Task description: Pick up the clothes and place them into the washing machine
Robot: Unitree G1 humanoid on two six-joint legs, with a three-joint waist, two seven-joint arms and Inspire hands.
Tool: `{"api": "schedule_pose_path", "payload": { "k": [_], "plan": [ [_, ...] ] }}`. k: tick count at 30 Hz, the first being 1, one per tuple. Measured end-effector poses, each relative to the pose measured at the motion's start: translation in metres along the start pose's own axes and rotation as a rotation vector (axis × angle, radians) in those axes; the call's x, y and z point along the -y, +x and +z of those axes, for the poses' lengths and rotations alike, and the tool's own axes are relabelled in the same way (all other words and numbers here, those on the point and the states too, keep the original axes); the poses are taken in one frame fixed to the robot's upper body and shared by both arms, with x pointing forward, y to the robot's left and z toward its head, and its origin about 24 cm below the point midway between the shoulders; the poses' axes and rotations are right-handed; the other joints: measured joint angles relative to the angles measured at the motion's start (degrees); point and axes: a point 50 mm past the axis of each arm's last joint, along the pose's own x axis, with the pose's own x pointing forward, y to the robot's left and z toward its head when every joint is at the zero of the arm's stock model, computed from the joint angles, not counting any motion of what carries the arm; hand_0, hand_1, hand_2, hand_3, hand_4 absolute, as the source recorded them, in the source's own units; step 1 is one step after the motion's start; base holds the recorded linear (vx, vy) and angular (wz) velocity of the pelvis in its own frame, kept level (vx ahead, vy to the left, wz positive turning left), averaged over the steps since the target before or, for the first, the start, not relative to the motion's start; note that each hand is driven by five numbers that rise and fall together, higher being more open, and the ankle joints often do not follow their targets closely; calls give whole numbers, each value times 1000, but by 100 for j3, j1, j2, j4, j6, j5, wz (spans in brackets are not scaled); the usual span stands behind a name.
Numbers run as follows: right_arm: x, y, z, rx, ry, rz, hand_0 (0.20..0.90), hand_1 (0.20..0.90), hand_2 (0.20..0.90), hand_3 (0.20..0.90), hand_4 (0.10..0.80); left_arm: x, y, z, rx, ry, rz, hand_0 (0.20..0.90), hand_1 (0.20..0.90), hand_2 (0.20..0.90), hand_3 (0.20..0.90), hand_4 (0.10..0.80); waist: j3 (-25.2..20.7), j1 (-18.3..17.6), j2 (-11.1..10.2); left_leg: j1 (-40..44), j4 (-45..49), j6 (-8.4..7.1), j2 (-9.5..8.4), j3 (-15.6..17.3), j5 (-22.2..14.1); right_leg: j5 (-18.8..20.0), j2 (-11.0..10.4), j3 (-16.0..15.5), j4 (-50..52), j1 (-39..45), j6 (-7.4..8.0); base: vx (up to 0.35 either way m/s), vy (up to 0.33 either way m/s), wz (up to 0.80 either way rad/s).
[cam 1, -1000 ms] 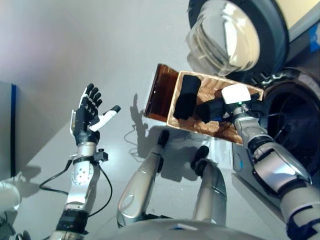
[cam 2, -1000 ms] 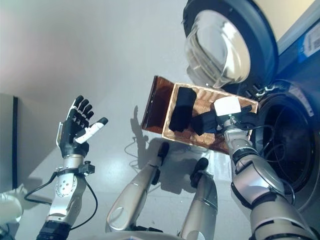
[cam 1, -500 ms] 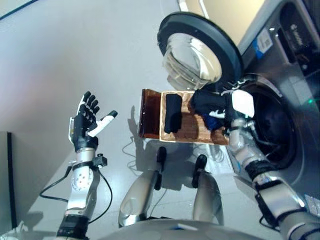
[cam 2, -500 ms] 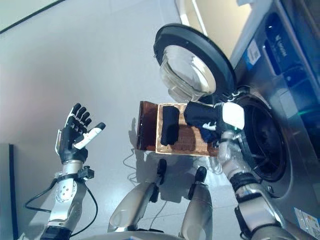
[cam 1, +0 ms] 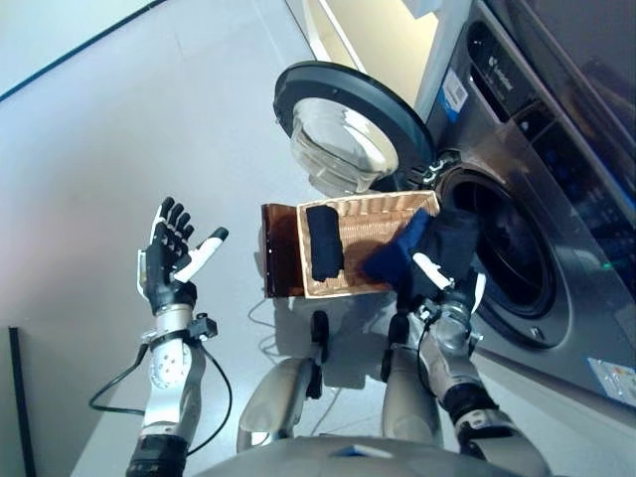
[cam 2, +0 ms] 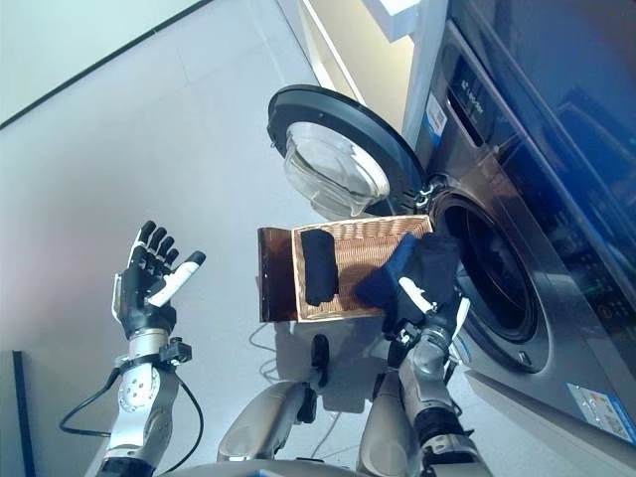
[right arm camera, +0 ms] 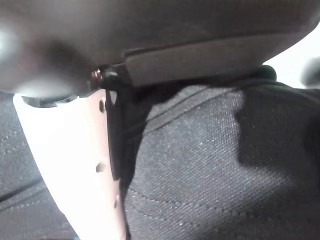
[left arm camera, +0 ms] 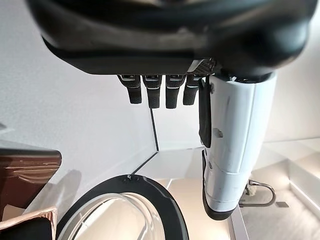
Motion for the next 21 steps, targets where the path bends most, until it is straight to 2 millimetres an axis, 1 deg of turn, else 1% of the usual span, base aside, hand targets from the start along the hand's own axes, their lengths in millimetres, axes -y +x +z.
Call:
{"api": "schedule_pose_path", "payload": {
  "k": [1, 2, 3, 5, 7, 8, 11, 13, 15, 18, 19, 21],
  "plan": [
    [-3, -3, -4, -21, 136, -17, 200, 200, 200, 200, 300, 0, 0, 1, 8, -2, 1, 900, 900, 900, 900, 800, -13, -37, 16, -165, 261, 21, -20, 64, -110, -56, -5, 60, 136, -124, 29, -56, 34, -8],
    [-3, -3, -2, -16, 205, -30, 200, 200, 200, 200, 300, -1, 0, 1, 9, -4, 7, 900, 900, 900, 900, 800, -13, -40, 17, -254, 391, 23, -25, 90, -167, -61, -17, 97, 209, -204, 24, -65, 33, -12],
    [-6, -5, -5, -26, 287, -43, 200, 200, 200, 200, 300, -1, -1, 1, 7, -10, 13, 900, 900, 900, 900, 800, -15, -65, 29, -380, 567, 54, -25, 138, -215, -56, -10, 151, 289, -307, 17, -69, 23, -16],
    [-7, -4, -8, -48, 389, -81, 200, 200, 200, 200, 300, 0, -2, -3, -11, -22, 13, 900, 900, 900, 900, 800, -11, -87, 34, -522, 806, 71, -15, 225, -301, -38, 12, 255, 394, -428, 0, -53, 13, -19],
    [-8, -3, -8, -50, 451, -99, 200, 200, 200, 200, 300, 2, -6, -5, -23, -35, 4, 900, 900, 900, 900, 800, -9, -89, 34, -683, 1053, 47, 14, 291, -431, -58, 49, 349, 461, -556, 35, -27, 14, -23],
    [-9, -3, -7, -48, 487, -107, 200, 200, 200, 200, 300, 3, -7, -7, -33, -41, -3, 900, 900, 900, 900, 800, -6, -95, 33, -774, 1140, 63, 18, 347, -457, -27, 47, 364, 475, -640, 40, -9, 32, -23],
    [-7, 0, -9, -58, 545, -154, 200, 200, 200, 200, 300, 8, -11, -12, -57, -51, -21, 900, 900, 900, 900, 800, 1, -96, 42, -830, 1252, 117, 20, 362, -523, -8, 39, 387, 457, -688, 57, -3, 24, -20],
    [-8, -1, -10, -63, 566, -162, 200, 200, 200, 200, 300, 9, -14, -14, -68, -50, -33, 900, 900, 900, 900, 800, 1, -95, 43, -833, 1251, 127, 11, 359, -529, 2, 43, 408, 403, -696, 73, -4, 25, -21],
    [-7, -1, -11, -61, 575, -167, 200, 200, 200, 200, 300, 8, -16, -15, -76, -48, -34, 900, 900, 900, 900, 800, 3, -93, 50, -908, 1280, 170, -1, 390, -559, 9, 10, 426, 448, -776, 82, 4, 27, -13],
    [-10, 0, -10, -59, 586, -164, 200, 200, 200, 200, 300, 7, -17, -15, -77, -48, -30, 900, 900, 900, 900, 800, 9, -79, 69, -1050, 1412, 170, -18, 410, -582, 24, 6, 463, 512, -922, 81, 0, 0, 0],
    [-12, 1, -9, -60, 592, -166, 200, 200, 200, 200, 300, 5, -19, -17, -86, -49, -25, 900, 900, 900, 900, 800, 13, -60, 77, -1074, 1441, 155, -22, 430, -590, 128, 13, 506, 517, -954, 74, 16, 5, -10],
    [-15, 5, -6, -57, 603, -180, 200, 200, 200, 200, 300, 3, -22, -18, -97, -50, -20, 900, 900, 900, 900, 800, 19, -1, 119, -1071, 1466, 144, 3, 477, -618, 140, 41, 548, 508, -967, 73, 24, 0, -14]
  ]
}}
